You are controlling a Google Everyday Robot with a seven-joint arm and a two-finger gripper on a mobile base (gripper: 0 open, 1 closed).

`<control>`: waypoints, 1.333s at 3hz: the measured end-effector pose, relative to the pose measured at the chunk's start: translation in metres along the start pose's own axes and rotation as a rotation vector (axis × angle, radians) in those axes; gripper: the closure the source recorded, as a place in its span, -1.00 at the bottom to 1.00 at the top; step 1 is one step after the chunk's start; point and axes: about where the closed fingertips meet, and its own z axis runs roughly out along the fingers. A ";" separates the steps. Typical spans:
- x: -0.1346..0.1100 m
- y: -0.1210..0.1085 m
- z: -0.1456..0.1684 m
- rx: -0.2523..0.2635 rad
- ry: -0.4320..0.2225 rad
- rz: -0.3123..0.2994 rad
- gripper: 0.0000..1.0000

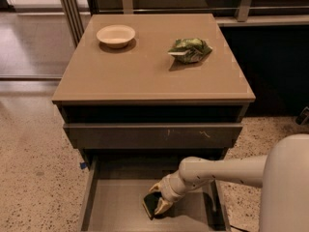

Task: Place sponge into middle drawer

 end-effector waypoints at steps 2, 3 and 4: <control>0.005 -0.003 0.009 0.013 0.018 0.001 0.70; 0.005 -0.003 0.009 0.013 0.018 0.001 0.33; 0.005 -0.003 0.009 0.012 0.017 0.001 -0.14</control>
Offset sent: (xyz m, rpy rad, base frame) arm 0.0035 0.0021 -0.0085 -0.0125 -0.0120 -0.0088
